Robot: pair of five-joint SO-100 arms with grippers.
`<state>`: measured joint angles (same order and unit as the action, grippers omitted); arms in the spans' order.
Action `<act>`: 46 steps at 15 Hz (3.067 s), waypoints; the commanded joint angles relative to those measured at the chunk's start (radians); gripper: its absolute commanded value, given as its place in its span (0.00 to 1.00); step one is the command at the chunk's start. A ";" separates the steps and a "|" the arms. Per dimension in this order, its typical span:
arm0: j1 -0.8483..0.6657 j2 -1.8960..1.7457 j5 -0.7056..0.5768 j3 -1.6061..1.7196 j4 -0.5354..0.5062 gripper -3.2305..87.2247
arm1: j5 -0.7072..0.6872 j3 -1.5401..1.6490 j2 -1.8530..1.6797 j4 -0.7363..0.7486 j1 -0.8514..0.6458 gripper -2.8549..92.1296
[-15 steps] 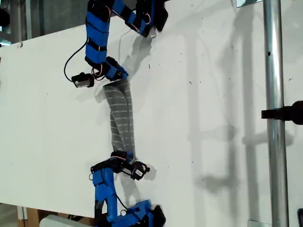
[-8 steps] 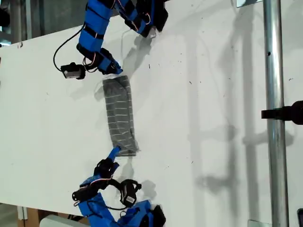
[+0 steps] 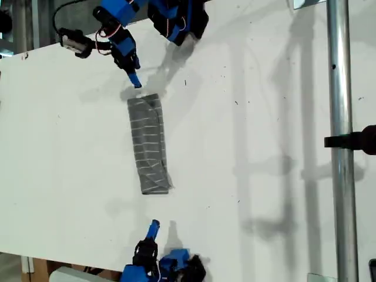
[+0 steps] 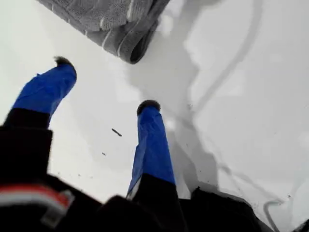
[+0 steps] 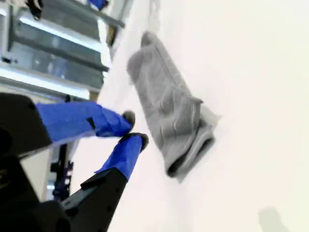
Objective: Grasp corners of a towel and fold twice.
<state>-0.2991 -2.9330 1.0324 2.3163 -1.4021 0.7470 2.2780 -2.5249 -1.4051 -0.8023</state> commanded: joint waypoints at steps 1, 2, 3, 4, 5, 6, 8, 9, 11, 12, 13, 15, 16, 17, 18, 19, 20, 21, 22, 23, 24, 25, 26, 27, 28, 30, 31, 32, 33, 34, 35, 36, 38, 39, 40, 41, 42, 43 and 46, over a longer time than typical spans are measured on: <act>0.163 -0.466 0.173 0.344 0.169 0.01 | 0.098 0.127 -0.170 0.061 0.009 0.38; 0.206 -0.546 0.209 0.446 0.213 0.01 | 0.127 0.183 -0.187 0.103 0.023 0.38; 0.229 -0.543 0.230 0.525 0.244 0.01 | 0.149 0.219 -0.186 0.150 0.029 0.39; 0.250 -0.543 0.252 0.603 0.287 0.02 | 0.166 0.239 -0.152 0.198 0.018 0.39; 0.270 -0.543 0.256 0.666 0.333 0.02 | 0.169 0.239 -0.094 0.259 0.015 0.39; 0.276 -0.543 0.272 0.701 0.339 0.02 | 0.179 0.241 -0.003 0.336 0.006 0.40; 0.273 -0.543 0.278 0.699 0.307 0.02 | 0.215 0.227 0.218 0.515 0.000 0.41; 0.272 -0.543 0.284 0.695 0.285 0.01 | 0.244 0.210 0.327 0.600 0.005 0.41; 0.279 -0.543 0.298 0.692 0.258 0.01 | 0.318 0.123 0.578 0.712 0.034 0.41; 0.288 -0.543 0.308 0.692 0.249 0.01 | 0.364 0.071 0.687 0.758 0.072 0.41; 0.301 -0.543 0.318 0.695 0.242 0.01 | 0.391 0.015 0.750 0.776 0.101 0.42; 0.308 -0.543 0.330 0.701 0.235 0.01 | 0.439 -0.043 0.841 0.848 0.138 0.40; 0.311 -0.543 0.337 0.703 0.233 0.01 | 0.454 -0.057 0.873 0.916 0.169 0.38; 0.313 -0.543 0.339 0.699 0.232 0.01 | 0.457 -0.061 0.894 0.991 0.202 0.32; 0.314 -0.543 0.339 0.696 0.230 0.01 | 0.449 -0.061 0.900 1.034 0.224 0.23; 0.319 -0.543 0.341 0.693 0.225 0.01 | 0.428 -0.058 0.870 1.006 0.233 0.09; 0.322 -0.543 0.342 0.692 0.222 0.01 | 0.419 -0.031 0.811 0.931 0.221 0.03; 0.324 -0.543 0.342 0.692 0.222 0.01 | 0.405 0.038 0.699 0.856 0.210 0.03; 0.324 -0.543 0.337 0.692 0.222 0.01 | 0.390 0.107 0.534 0.723 0.206 0.03; 0.319 -0.543 0.330 0.692 0.224 0.01 | 0.390 0.149 0.328 0.522 0.207 0.03; 0.311 -0.543 0.321 0.695 0.227 0.01 | 0.402 0.152 0.118 0.291 0.219 0.03; 0.304 -0.543 0.311 0.698 0.232 0.01 | 0.433 0.118 -0.052 0.067 0.232 0.03; 0.299 -0.543 0.304 0.699 0.236 0.01 | 0.476 0.067 -0.181 -0.110 0.255 0.03; 0.295 -0.543 0.301 0.699 0.236 0.01 | 0.522 0.031 -0.242 -0.192 0.299 0.03; 0.295 -0.543 0.301 0.703 0.236 0.01 | 0.554 0.023 -0.247 -0.156 0.364 0.03; 0.295 -0.543 0.299 0.703 0.241 0.01 | 0.554 0.005 -0.034 0.117 0.451 0.03; 0.299 -0.543 0.298 0.699 0.241 0.01 | 0.540 -0.057 0.132 0.244 0.476 0.03; 0.305 -0.543 0.301 0.698 0.242 0.01 | 0.503 -0.150 0.301 0.339 0.486 0.03; 0.310 -0.543 0.305 0.703 0.242 0.01 | 0.471 -0.247 0.434 0.419 0.494 0.03; 0.310 -0.543 0.311 0.710 0.242 0.01 | 0.439 -0.331 0.531 0.488 0.497 0.03; 0.313 -0.543 0.314 0.715 0.245 0.01 | 0.416 -0.397 0.598 0.549 0.497 0.03; 0.313 -0.543 0.318 0.718 0.249 0.01 | 0.407 -0.436 0.635 0.615 0.489 0.03; 0.313 -0.543 0.314 0.721 0.267 0.01 | 0.405 -0.439 0.655 0.746 0.477 0.03; 0.313 -0.543 0.314 0.721 0.268 0.01 | 0.405 -0.423 0.667 0.805 0.469 0.03; 0.313 -0.543 0.314 0.723 0.268 0.01 | 0.405 -0.420 0.698 0.847 0.466 0.03; 0.311 -0.543 0.314 0.727 0.270 0.01 | 0.405 -0.420 0.744 0.896 0.465 0.03; 0.308 -0.543 0.314 0.729 0.272 0.01 | 0.405 -0.420 0.811 0.954 0.462 0.03; 0.307 -0.543 0.313 0.730 0.273 0.01 | 0.410 -0.443 0.894 0.994 0.456 0.07; 0.302 -0.543 0.322 0.738 0.272 0.03 | 0.396 -0.667 1.060 1.012 0.457 0.38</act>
<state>0.0061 -3.4683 1.3422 3.0618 -1.1520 1.1566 1.7733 -1.4650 -0.4203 -0.3421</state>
